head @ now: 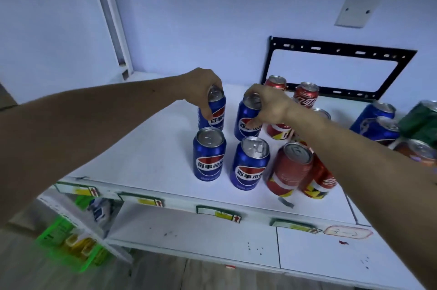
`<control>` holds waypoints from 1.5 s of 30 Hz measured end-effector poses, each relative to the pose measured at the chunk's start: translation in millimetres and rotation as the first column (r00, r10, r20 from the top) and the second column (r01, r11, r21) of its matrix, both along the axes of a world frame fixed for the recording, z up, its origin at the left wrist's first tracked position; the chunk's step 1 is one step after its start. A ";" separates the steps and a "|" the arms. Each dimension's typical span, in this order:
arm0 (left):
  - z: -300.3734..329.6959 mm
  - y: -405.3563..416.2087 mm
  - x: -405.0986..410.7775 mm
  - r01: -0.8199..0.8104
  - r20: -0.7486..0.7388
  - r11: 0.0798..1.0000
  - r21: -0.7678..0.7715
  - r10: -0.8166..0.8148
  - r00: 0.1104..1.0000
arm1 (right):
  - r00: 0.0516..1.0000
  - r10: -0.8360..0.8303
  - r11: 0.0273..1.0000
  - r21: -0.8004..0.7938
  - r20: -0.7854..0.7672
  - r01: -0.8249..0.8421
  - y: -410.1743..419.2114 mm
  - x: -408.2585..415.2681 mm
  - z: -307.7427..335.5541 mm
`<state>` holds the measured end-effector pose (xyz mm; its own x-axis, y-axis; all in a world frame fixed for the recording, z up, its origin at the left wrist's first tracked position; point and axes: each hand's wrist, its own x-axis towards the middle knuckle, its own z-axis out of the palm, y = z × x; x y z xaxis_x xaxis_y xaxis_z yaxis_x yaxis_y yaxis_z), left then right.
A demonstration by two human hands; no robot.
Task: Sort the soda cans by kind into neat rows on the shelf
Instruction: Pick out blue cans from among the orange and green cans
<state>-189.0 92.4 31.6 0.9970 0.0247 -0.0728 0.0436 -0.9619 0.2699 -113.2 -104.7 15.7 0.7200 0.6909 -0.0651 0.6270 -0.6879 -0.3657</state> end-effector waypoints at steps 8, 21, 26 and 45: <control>-25.4 9.3 12.9 0.049 -0.062 0.998 0.031 -0.047 0.997 | 1.000 0.007 0.998 -0.062 -0.026 -0.009 11.5 7.3 -21.2; -20.1 0.7 12.1 0.083 -0.180 0.990 0.117 -0.061 0.982 | 0.998 -0.012 0.993 -0.122 -0.056 0.005 10.5 0.3 -10.4; 22.1 -16.7 18.2 0.104 -0.207 0.991 0.087 -0.084 0.975 | 0.998 -0.054 0.998 -0.030 0.041 0.056 -26.8 -4.5 32.3; 90.8 -284.5 121.7 0.372 0.056 0.908 0.193 -0.388 0.920 | 0.903 -0.269 0.947 -0.080 0.334 0.311 -321.5 56.7 116.1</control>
<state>-67.2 -192.1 122.4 0.9354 -0.3533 -0.0105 -0.3514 -0.9327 0.0812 -56.5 -426.1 131.8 0.8846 0.4494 0.1243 0.4603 -0.8842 -0.0792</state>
